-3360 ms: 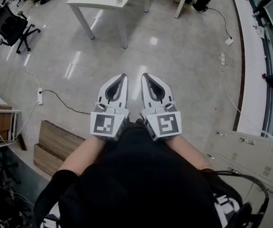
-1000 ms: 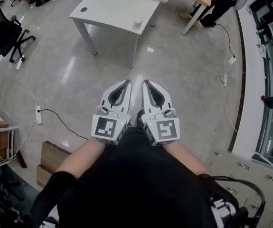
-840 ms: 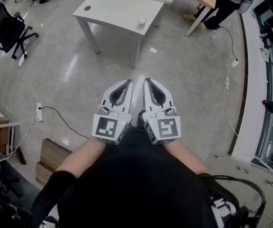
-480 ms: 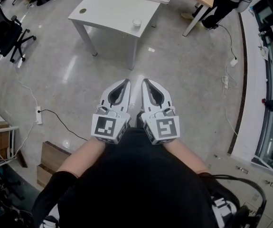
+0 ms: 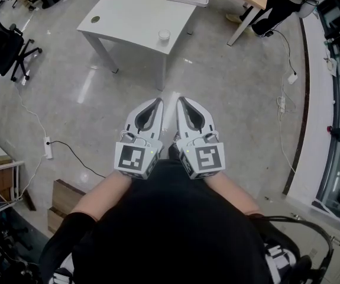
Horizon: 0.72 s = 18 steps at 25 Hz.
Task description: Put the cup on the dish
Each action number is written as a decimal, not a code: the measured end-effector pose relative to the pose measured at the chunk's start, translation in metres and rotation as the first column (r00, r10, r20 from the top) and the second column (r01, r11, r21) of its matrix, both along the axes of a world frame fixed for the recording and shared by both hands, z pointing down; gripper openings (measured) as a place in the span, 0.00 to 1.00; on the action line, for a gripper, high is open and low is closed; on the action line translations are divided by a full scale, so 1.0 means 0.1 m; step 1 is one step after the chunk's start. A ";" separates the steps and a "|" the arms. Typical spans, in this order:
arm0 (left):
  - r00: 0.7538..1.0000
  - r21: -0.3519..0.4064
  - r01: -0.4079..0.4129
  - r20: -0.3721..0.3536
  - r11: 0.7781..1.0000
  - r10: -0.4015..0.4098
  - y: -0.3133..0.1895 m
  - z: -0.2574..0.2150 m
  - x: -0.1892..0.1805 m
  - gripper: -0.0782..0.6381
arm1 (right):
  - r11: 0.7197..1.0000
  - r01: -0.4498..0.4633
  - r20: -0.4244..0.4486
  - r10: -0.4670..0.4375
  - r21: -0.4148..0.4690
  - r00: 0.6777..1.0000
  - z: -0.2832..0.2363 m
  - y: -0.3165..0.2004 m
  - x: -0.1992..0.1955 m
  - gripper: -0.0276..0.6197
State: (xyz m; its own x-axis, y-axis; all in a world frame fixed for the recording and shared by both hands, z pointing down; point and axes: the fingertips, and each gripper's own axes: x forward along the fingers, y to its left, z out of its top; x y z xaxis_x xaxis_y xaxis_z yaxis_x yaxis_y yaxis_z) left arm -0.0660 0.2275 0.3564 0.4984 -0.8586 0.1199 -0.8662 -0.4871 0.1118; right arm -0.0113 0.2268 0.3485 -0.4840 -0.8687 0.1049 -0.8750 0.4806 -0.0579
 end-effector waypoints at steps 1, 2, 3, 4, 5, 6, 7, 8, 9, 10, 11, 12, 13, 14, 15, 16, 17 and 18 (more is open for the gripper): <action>1.000 -0.004 0.006 0.003 1.000 -0.006 -0.08 0.01 0.01 0.11 | 1.000 0.007 0.001 -0.007 0.001 1.000 0.00 -0.08 0.01 0.06; 1.000 -0.006 0.010 0.008 1.000 -0.010 -0.15 0.02 0.03 0.11 | 1.000 0.013 0.002 -0.013 0.002 1.000 0.00 -0.16 0.02 0.06; 1.000 -0.005 0.013 0.010 1.000 -0.013 -0.22 0.02 0.05 0.11 | 1.000 0.020 0.003 -0.020 0.003 1.000 0.00 -0.24 0.03 0.06; 1.000 -0.004 0.016 0.009 1.000 -0.016 -0.28 0.02 0.08 0.11 | 1.000 0.027 0.004 -0.027 0.003 1.000 0.00 -0.32 0.05 0.06; 1.000 -0.005 0.020 0.008 1.000 -0.020 -0.36 0.02 0.10 0.11 | 0.999 0.033 0.005 -0.033 0.003 0.999 0.00 -0.40 0.07 0.06; 1.000 -0.009 0.027 0.010 1.000 -0.027 -0.43 0.03 0.12 0.11 | 0.999 0.040 0.007 -0.040 0.003 0.999 -0.01 -0.48 0.09 0.06; 0.999 -0.014 0.037 0.014 0.999 -0.037 -0.51 0.03 0.14 0.11 | 0.999 0.045 0.008 -0.045 0.002 0.999 -0.01 -0.56 0.12 0.06; 0.999 -0.018 0.048 0.015 0.999 -0.047 -0.58 0.03 0.16 0.11 | 0.999 0.050 0.008 -0.050 0.000 0.999 -0.01 -0.63 0.14 0.06; 0.998 -0.018 0.056 0.013 0.998 -0.055 -0.66 0.03 0.18 0.11 | 0.999 0.055 0.008 -0.055 -0.003 0.998 -0.01 -0.71 0.17 0.06; 0.998 -0.012 0.059 0.009 0.998 -0.059 -0.73 0.03 0.21 0.11 | 0.998 0.059 0.009 -0.059 -0.006 0.998 0.00 -0.78 0.20 0.06; 0.998 -0.006 0.059 0.007 0.998 -0.059 -0.79 0.03 0.25 0.11 | 0.998 0.063 0.010 -0.063 -0.009 0.998 0.00 -0.85 0.23 0.06; 0.998 -0.005 0.063 0.007 0.998 -0.063 -0.85 0.03 0.28 0.11 | 0.998 0.068 0.012 -0.068 -0.010 0.998 0.00 -0.91 0.27 0.06; 0.998 -0.008 0.069 0.010 0.998 -0.068 -0.91 0.04 0.32 0.11 | 0.997 0.073 0.014 -0.073 -0.010 0.997 0.01 -0.98 0.30 0.06; 0.997 -0.011 0.073 0.013 0.997 -0.073 -0.96 0.05 0.35 0.11 | 0.997 0.078 0.015 -0.078 -0.010 0.997 0.01 -1.03 0.33 0.06; 0.997 -0.010 0.076 0.016 0.997 -0.075 -1.01 0.05 0.38 0.11 | 0.996 0.084 0.014 -0.084 -0.012 0.996 0.01 -1.07 0.35 0.06; 0.997 -0.007 0.078 0.018 0.997 -0.078 -1.05 0.04 0.40 0.11 | 0.996 0.088 0.011 -0.088 -0.016 0.996 0.01 -1.11 0.37 0.06; 0.996 -0.006 0.085 0.018 0.996 -0.085 -1.09 0.03 0.41 0.11 | 0.996 0.091 0.009 -0.091 -0.019 0.996 0.01 -1.14 0.39 0.06; 0.995 -0.010 0.095 0.020 0.995 -0.095 -1.13 0.01 0.43 0.11 | 0.995 0.094 0.010 -0.094 -0.016 0.996 0.00 -1.18 0.42 0.06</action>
